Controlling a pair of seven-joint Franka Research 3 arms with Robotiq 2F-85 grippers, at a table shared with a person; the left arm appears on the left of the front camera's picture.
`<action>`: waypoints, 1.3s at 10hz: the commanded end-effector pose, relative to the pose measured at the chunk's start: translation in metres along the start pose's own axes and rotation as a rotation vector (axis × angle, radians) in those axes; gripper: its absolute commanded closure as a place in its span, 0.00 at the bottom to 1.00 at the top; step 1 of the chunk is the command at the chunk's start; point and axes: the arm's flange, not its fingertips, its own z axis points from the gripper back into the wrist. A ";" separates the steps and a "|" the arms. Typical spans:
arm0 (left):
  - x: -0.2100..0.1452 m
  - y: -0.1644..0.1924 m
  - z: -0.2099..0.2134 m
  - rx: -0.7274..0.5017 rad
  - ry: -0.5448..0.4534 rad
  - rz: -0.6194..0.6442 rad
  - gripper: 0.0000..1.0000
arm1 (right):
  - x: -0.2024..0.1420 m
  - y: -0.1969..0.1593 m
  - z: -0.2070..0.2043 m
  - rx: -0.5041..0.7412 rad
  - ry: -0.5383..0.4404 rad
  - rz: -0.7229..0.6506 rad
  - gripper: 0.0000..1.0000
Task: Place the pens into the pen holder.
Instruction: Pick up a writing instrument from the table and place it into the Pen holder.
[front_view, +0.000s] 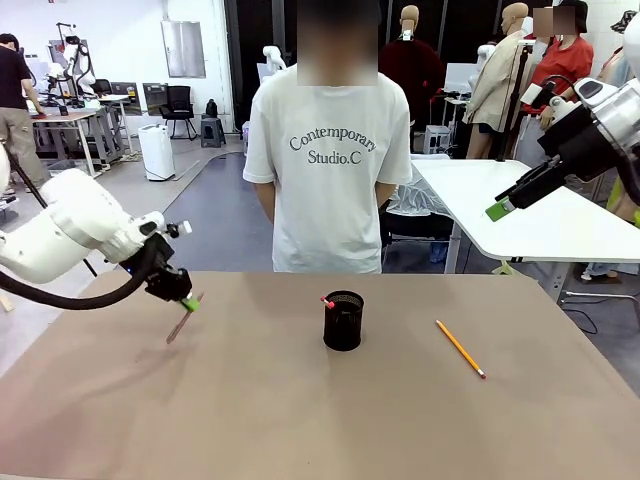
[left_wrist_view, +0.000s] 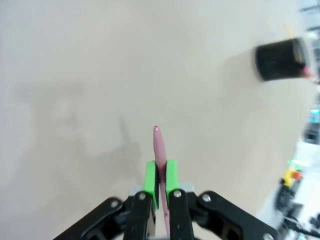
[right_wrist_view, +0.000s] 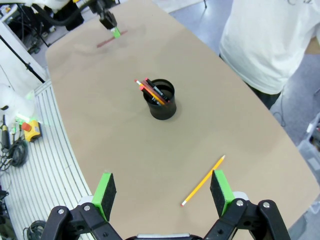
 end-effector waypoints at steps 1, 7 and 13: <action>-0.014 0.002 0.021 -0.197 -0.154 -0.139 1.00 | 0.001 0.000 0.001 0.007 -0.012 0.004 0.00; -0.031 -0.059 0.058 -0.266 -0.524 -0.883 1.00 | 0.001 0.000 0.001 0.007 -0.012 0.004 0.00; -0.021 -0.054 0.057 -0.242 -0.469 -0.850 1.00 | 0.001 0.000 0.001 0.007 -0.012 0.004 0.00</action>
